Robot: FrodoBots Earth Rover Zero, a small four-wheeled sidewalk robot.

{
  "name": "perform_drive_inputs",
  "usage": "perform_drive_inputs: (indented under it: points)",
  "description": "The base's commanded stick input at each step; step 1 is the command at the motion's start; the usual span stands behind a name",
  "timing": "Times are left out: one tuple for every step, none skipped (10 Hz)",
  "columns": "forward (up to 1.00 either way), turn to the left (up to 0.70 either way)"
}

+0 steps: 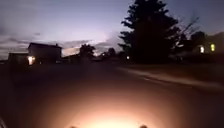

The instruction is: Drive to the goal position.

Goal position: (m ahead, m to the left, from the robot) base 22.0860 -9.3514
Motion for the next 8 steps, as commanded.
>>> perform_drive_inputs:
  points:
    - [0.70,0.35]
    - [0.70,0.35]
    - [0.70,0.35]
    - [0.70,0.35]
    - [0.70,0.35]
    - [0.70,0.35]
    - [0.70,0.11]
    - [0.70,0.00]
